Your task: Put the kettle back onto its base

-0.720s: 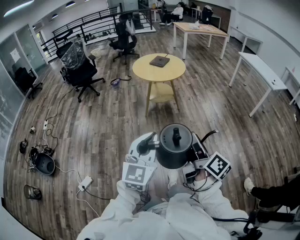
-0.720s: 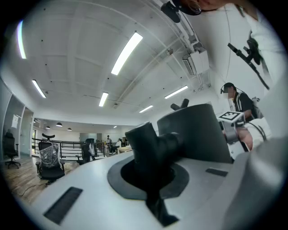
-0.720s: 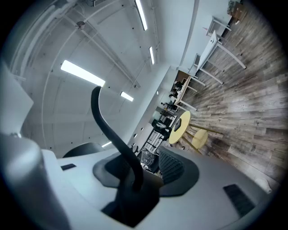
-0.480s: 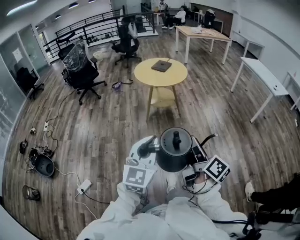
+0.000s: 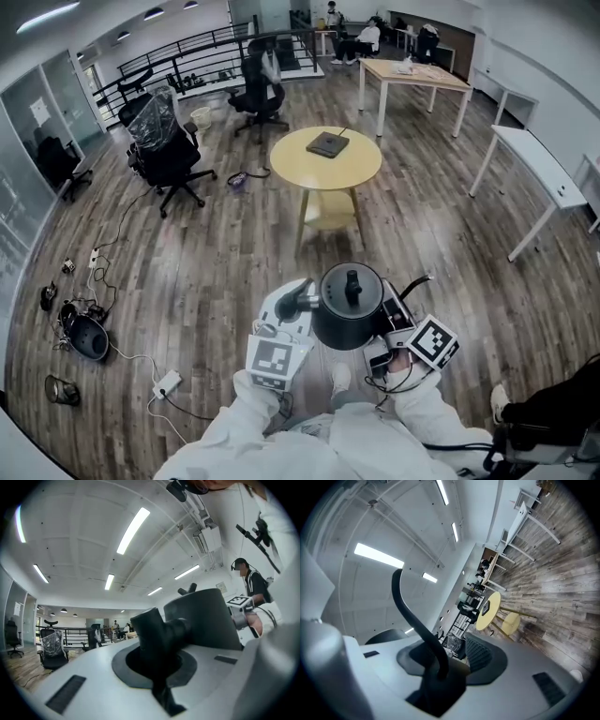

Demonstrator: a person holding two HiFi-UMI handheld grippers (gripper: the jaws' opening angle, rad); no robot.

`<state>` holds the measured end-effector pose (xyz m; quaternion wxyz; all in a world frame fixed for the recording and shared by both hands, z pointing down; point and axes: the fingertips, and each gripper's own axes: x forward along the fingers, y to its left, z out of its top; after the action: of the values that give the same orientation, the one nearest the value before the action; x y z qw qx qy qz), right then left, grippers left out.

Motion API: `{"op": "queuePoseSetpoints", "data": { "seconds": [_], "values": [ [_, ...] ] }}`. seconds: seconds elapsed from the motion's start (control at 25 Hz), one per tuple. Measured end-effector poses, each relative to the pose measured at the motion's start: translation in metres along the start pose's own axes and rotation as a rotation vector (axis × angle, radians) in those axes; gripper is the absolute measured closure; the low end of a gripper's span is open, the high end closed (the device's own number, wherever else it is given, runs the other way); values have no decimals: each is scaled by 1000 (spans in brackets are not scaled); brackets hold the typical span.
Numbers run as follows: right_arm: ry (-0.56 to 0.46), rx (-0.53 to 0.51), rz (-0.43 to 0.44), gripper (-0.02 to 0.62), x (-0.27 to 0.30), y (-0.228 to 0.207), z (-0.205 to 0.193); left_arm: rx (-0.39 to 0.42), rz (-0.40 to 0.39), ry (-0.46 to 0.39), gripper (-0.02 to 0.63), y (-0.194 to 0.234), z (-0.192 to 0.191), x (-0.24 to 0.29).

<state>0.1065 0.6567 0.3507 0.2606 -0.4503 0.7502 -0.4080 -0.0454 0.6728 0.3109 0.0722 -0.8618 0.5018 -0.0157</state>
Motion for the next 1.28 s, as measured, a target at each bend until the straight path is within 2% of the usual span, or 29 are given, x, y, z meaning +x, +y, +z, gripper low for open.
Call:
{"op": "queuePoseSetpoints", "data": {
  "seconds": [0.44, 0.72, 0.96, 1.28],
  "values": [
    [54, 6, 35, 407, 109, -40, 72, -9, 47, 8, 607, 40, -7, 123],
    [70, 19, 30, 407, 156, -68, 107, -18, 55, 24, 607, 52, -12, 185],
    [66, 26, 13, 407, 179, -92, 129, -12, 47, 27, 607, 55, -21, 223],
    [76, 25, 5, 407, 210, -108, 139, -18, 43, 38, 607, 69, -35, 254]
  ]
}}
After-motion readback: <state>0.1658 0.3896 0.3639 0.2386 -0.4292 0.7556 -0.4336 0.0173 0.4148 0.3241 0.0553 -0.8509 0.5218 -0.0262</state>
